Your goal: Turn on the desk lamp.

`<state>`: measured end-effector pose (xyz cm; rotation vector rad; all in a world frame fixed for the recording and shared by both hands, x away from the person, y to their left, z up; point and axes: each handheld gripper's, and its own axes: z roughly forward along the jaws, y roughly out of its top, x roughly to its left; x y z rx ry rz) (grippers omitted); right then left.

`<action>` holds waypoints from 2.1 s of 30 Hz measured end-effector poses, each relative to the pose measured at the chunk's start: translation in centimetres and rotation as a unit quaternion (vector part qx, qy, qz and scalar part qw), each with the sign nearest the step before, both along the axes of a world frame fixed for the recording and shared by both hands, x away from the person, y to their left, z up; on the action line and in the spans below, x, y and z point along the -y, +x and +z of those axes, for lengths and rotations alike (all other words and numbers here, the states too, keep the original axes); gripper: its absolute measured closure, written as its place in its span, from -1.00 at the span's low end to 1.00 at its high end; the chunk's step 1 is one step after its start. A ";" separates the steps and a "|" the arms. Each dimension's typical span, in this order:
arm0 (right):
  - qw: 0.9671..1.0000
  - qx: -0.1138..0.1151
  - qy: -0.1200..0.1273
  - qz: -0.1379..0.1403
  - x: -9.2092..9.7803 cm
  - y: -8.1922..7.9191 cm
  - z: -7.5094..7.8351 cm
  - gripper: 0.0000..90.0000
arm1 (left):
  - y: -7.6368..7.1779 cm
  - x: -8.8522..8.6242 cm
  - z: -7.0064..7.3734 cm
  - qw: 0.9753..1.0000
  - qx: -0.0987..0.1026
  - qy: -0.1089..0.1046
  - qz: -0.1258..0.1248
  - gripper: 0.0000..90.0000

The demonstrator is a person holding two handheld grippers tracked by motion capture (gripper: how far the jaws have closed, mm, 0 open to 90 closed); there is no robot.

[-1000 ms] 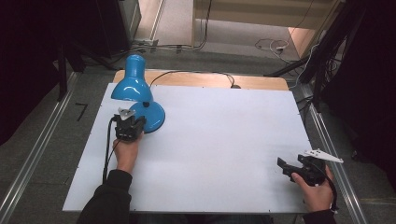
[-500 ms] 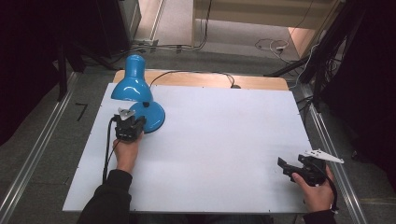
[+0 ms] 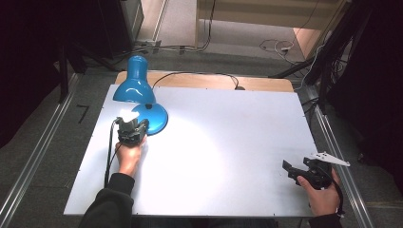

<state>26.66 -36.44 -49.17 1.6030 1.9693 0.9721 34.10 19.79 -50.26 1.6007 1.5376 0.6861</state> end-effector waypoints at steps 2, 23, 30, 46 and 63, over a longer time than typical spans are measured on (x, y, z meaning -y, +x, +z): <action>1.000 0.001 0.000 0.001 0.0 0.0 0.0 -0.77 | 0.0 0.0 0.0 1.000 0.000 -0.001 0.000 1.00; 1.000 0.003 0.005 -0.002 0.2 0.0 0.1 -0.77 | -1.0 -0.7 0.5 1.000 0.014 -0.019 0.014 0.49; 1.000 0.004 0.006 0.000 0.1 -0.1 0.1 -0.77 | -1.8 -1.0 0.7 1.000 0.011 -0.011 0.013 0.22; 1.000 0.005 0.007 0.002 0.2 -0.2 0.2 -0.77 | -3.7 -1.3 1.5 1.000 0.021 -0.011 0.014 -0.23; 1.000 0.007 0.008 0.001 0.3 -0.2 0.3 -0.76 | -6.0 -2.4 1.9 0.999 0.027 -0.009 0.017 -0.31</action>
